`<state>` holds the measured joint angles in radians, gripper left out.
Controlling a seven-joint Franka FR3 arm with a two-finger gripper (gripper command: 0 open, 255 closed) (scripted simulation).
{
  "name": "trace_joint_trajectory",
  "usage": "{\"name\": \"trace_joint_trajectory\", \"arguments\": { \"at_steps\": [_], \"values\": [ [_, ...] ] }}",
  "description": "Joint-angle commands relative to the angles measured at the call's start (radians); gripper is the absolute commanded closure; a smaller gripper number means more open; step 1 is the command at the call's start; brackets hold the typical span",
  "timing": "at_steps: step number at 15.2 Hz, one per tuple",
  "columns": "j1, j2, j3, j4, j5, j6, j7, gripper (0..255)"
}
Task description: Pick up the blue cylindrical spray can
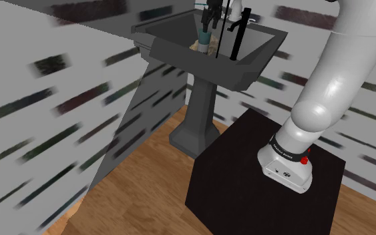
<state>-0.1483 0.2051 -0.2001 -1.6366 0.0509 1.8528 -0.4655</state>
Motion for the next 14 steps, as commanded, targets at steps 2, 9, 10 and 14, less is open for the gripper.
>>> {"name": "trace_joint_trajectory", "arguments": {
  "at_steps": [2,9,10,14],
  "values": [
    [-0.001,0.010,0.000,-0.025,0.002,0.042,-0.002,0],
    [-0.001,0.015,0.001,-0.052,0.003,0.074,-0.004,255],
    [-0.001,0.015,0.001,-0.052,0.003,0.074,-0.004,255],
    [-0.001,0.015,0.000,-0.053,0.003,0.074,-0.004,255]
  ]
}}
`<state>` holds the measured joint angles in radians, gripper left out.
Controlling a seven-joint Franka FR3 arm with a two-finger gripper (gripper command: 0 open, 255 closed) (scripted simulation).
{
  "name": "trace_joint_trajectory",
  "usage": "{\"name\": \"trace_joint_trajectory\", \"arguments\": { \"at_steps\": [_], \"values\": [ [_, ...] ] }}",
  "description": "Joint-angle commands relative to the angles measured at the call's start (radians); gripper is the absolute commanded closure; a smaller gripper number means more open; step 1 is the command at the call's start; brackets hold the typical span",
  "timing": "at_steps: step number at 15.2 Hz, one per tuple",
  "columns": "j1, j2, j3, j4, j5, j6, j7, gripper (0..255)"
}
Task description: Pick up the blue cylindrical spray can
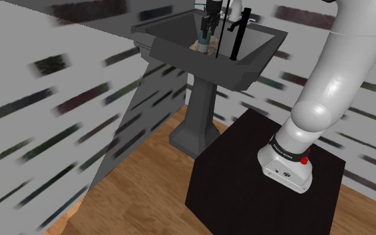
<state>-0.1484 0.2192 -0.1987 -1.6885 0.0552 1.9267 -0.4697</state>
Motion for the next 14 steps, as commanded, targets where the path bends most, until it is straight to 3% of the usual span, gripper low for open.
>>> {"name": "trace_joint_trajectory", "arguments": {
  "at_steps": [1,14],
  "values": [
    [-0.001,0.001,-0.001,0.000,-0.001,0.000,0.000,255],
    [-0.003,-0.009,-0.002,0.147,-0.005,-0.157,0.005,255]
  ]
}}
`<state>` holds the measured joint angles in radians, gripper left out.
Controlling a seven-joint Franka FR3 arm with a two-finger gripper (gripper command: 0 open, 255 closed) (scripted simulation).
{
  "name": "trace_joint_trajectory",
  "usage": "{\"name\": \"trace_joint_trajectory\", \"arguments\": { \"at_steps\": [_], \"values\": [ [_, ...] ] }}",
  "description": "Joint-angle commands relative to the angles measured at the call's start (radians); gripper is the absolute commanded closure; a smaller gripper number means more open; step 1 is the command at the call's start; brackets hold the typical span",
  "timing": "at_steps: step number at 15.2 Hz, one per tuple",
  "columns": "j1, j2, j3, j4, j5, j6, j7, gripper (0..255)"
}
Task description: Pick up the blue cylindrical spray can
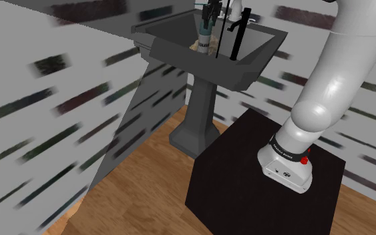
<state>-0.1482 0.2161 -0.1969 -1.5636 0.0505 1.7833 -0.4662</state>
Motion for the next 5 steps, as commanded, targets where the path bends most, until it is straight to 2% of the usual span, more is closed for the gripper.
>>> {"name": "trace_joint_trajectory", "arguments": {
  "at_steps": [1,5],
  "values": [
    [-0.004,-0.005,-0.004,0.037,0.000,-0.028,0.001,255],
    [-0.007,-0.003,-0.002,0.069,0.000,-0.057,0.002,255]
  ]
}}
